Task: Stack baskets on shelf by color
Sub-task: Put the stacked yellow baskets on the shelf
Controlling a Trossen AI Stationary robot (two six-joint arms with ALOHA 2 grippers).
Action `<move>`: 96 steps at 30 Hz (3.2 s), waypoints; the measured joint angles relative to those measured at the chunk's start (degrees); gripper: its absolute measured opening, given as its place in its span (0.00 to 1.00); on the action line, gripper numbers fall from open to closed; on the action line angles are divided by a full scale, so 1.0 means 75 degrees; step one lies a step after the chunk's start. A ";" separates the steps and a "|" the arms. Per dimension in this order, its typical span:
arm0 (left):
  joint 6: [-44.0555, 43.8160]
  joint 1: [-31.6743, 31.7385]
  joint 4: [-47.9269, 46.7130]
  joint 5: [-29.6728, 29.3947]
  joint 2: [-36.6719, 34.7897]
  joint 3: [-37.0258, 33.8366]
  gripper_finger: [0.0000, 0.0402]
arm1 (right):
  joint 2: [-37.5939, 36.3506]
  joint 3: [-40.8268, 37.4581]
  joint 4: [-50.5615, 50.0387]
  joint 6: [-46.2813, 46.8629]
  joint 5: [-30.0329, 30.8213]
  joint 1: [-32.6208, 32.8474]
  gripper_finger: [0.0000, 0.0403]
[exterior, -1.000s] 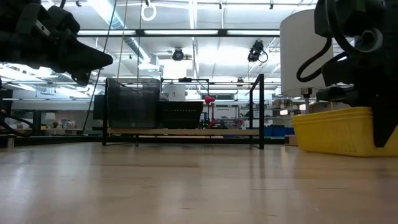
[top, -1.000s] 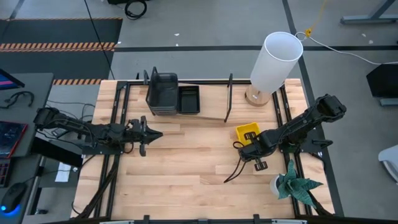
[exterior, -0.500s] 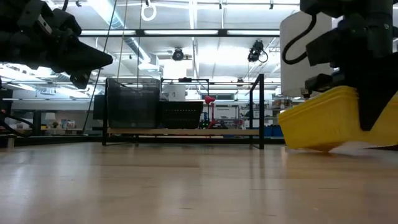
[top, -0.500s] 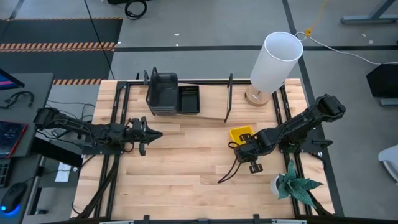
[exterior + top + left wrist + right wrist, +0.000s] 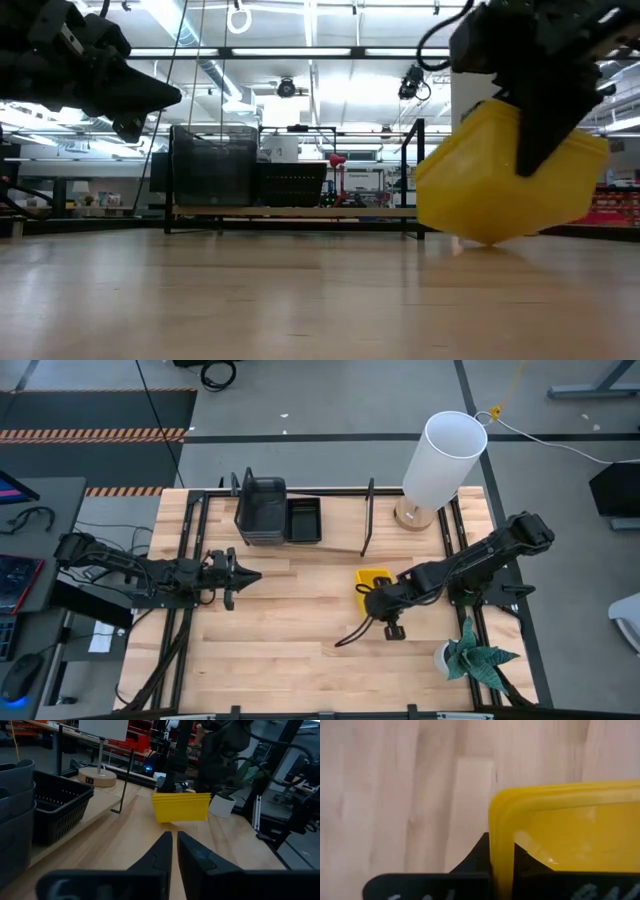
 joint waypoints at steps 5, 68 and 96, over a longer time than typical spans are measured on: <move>0.0004 0.0000 -0.0001 0.0000 0.0003 -0.0003 0.07 | 0.0490 0.0126 0.0610 0.0094 0.0060 0.0005 0.02; 0.0003 -0.0002 0.0002 0.0001 0.0001 -0.0006 0.06 | 0.2662 0.4971 -0.1381 -0.2029 0.2850 -0.2282 0.03; 0.0006 -0.0003 0.0005 0.0000 0.0000 -0.0006 0.08 | 0.2671 0.4711 -0.1950 -0.2853 0.1455 -0.4152 0.03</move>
